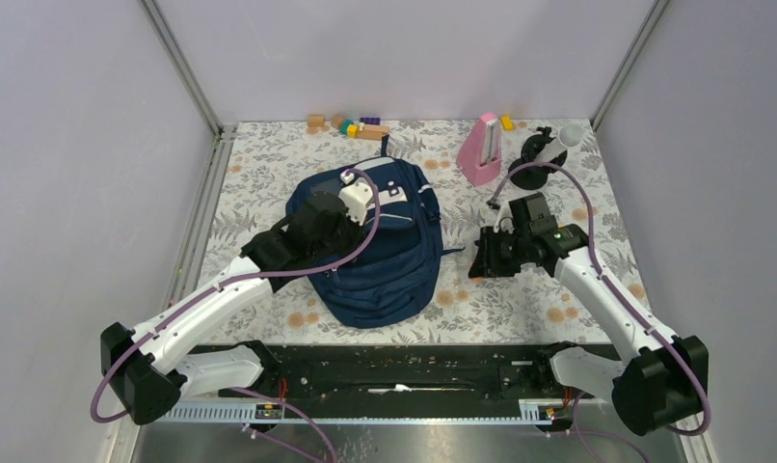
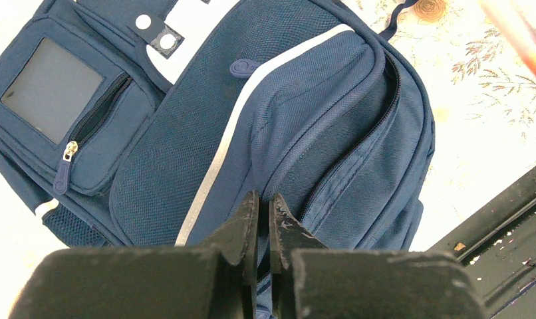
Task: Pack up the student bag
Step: Pick up the stationery from the center of the board, then place the stationery in the student bag.
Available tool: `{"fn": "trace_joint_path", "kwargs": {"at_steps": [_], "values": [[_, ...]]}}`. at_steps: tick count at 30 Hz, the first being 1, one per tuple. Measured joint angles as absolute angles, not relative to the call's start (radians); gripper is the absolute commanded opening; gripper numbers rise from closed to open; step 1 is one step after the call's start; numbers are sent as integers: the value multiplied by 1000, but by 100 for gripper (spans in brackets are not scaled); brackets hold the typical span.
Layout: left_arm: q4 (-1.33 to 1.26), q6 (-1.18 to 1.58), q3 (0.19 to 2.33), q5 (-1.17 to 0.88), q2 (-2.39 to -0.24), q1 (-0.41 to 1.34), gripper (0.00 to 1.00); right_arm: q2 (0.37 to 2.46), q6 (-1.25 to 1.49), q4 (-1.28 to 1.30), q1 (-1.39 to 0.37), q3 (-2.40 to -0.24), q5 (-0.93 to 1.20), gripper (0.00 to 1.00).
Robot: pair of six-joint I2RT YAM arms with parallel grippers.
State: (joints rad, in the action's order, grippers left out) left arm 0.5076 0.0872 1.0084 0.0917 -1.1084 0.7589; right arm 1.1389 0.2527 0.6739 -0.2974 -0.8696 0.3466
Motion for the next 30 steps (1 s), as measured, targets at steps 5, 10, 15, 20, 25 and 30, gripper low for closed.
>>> {"fn": "trace_joint_path", "kwargs": {"at_steps": [5,10,15,20,25,30], "values": [[508,87,1008,92,-1108,759,0,1093,328,716,-453,-870,484,0],[508,88,1008,92,-1108,759,0,1044,479,646,-620,-870,601,0],[508,88,1008,90,-1108,759,0,1081,699,369,-715,-846,666,0],[509,88,1008,90,-1108,759,0,1196,933,86,-758,-831,645,0],[513,88,1008,91,-1108,759,0,1306,1090,-92,-781,-831,601,0],[514,87,1008,91,-1108,759,0,1361,1180,-168,-790,-829,486,0]]}}
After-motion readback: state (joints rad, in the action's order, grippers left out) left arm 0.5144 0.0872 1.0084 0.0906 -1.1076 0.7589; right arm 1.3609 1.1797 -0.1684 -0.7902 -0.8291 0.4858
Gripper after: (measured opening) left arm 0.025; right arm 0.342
